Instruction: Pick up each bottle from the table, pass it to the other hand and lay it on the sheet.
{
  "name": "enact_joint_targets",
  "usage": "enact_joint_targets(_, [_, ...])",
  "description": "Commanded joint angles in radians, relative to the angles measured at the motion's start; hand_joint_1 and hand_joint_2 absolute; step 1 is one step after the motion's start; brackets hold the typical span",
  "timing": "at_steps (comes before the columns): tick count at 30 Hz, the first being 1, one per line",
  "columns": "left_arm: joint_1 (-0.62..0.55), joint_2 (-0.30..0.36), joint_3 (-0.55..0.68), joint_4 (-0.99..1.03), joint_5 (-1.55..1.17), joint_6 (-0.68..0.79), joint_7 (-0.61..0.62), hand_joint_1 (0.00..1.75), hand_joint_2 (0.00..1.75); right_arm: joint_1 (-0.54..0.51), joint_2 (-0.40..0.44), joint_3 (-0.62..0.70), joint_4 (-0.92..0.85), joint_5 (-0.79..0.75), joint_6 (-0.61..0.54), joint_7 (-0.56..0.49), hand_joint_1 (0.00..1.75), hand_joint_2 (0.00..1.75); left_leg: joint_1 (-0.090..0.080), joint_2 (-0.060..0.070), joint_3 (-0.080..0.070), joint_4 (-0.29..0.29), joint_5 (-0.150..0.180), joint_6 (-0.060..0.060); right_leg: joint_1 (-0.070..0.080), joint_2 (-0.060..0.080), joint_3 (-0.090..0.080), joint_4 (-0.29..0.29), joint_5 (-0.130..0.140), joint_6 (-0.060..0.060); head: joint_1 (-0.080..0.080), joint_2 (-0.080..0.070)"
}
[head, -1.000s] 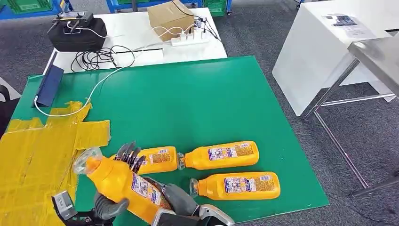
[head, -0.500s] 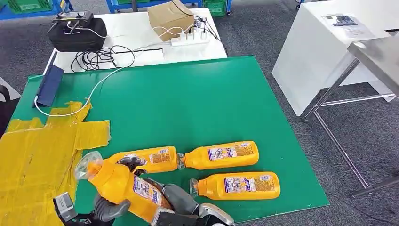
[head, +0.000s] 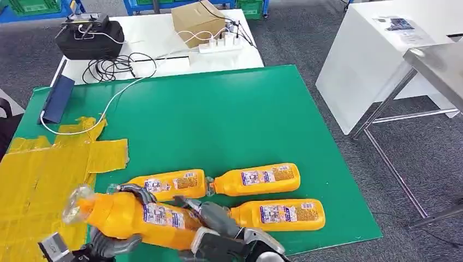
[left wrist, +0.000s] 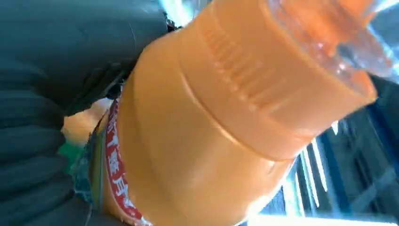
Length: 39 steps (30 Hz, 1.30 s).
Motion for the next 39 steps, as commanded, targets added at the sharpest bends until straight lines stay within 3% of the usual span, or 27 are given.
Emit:
enact_joint_targets(1, [-0.092, -0.02, 0.157, -0.167, -0.244, 0.311, 0.085, 1.75, 1.75, -0.017, -0.01, -0.147, -0.187, -0.017, 0.004, 0.037, 0.0, 1.75, 0.0, -0.004, -0.002, 0.002, 0.0, 0.001, 0.001, 0.0, -0.002, 0.002, 0.0, -0.001, 0.001, 0.0])
enact_joint_targets(6, [-0.107, -0.029, 0.156, -0.154, -0.316, 0.411, 0.086, 1.75, 1.75, -0.016, 0.006, -0.157, -0.182, -0.014, -0.011, 0.021, 0.0, 1.75, 0.0, -0.005, 0.002, -0.001, 0.0, 0.002, 0.0, 0.0, 0.002, 0.001, -0.001, -0.001, 0.0, 0.0])
enact_joint_targets(7, [-0.124, -0.031, 0.164, -0.152, -0.418, 0.526, 0.1, 1.75, 1.75, -0.02, 0.017, -0.168, -0.188, -0.006, -0.027, 0.01, 0.0, 1.75, 0.0, -0.004, 0.001, 0.0, 0.0, 0.002, 0.0, 0.0, 0.001, 0.001, 0.0, -0.001, 0.0, 0.0])
enact_joint_targets(15, [-0.25, 0.05, 0.167, 0.001, -0.893, 0.805, 0.272, 1.75, 1.75, -0.115, 0.032, -0.141, -0.145, 0.067, -0.046, 0.049, 0.0, 1.75, -0.001, -0.005, 0.001, -0.001, 0.002, 0.002, -0.001, 0.0, 0.0, 0.001, 0.001, -0.002, 0.0, 0.0])
enact_joint_targets(20, [-0.361, 0.148, 0.013, 0.237, -1.18, 0.736, 0.398, 1.75, 1.75, -0.312, -0.019, -0.041, 0.007, 0.235, -0.006, 0.124, 0.0, 1.75, -0.001, -0.006, 0.002, -0.002, 0.004, 0.003, -0.001, 0.0, 0.002, 0.0, 0.001, -0.002, 0.0, 0.0])
enact_joint_targets(25, [-0.479, 0.159, -0.079, 0.518, -1.254, 0.732, 0.472, 1.75, 1.75, -0.412, 0.012, -0.003, 0.145, 0.263, 0.026, 0.119, 0.0, 1.75, -0.001, -0.008, 0.003, -0.003, 0.006, 0.003, -0.001, -0.002, 0.003, -0.001, 0.002, -0.001, 0.0, 0.0])
enact_joint_targets(27, [-0.549, 0.157, -0.118, 0.684, -1.313, 0.722, 0.53, 1.75, 1.75, -0.475, 0.009, 0.037, 0.23, 0.208, 0.118, 0.134, 0.0, 1.75, -0.001, -0.008, 0.003, -0.003, 0.006, 0.004, -0.001, -0.001, 0.003, 0.0, 0.002, -0.001, 0.0, 0.0])
enact_joint_targets(33, [-0.592, 0.156, -0.142, 0.785, -1.344, 0.731, 0.56, 1.75, 1.75, -0.496, 0.013, 0.057, 0.27, 0.191, 0.123, 0.133, 0.0, 1.75, 0.0, -0.005, 0.001, 0.0, 0.005, 0.002, 0.0, -0.001, 0.002, 0.001, 0.002, 0.001, 0.0, 0.0])
enact_joint_targets(39, [-0.735, 0.148, -0.204, 1.09, -1.412, 0.629, 0.661, 1.75, 1.75, -0.577, 0.079, 0.113, 0.457, 0.118, 0.213, 0.181, 0.0, 1.75, -0.001, -0.006, 0.003, -0.001, 0.005, 0.003, -0.001, 0.0, 0.002, 0.002, 0.002, 0.0, 0.0, 0.0])
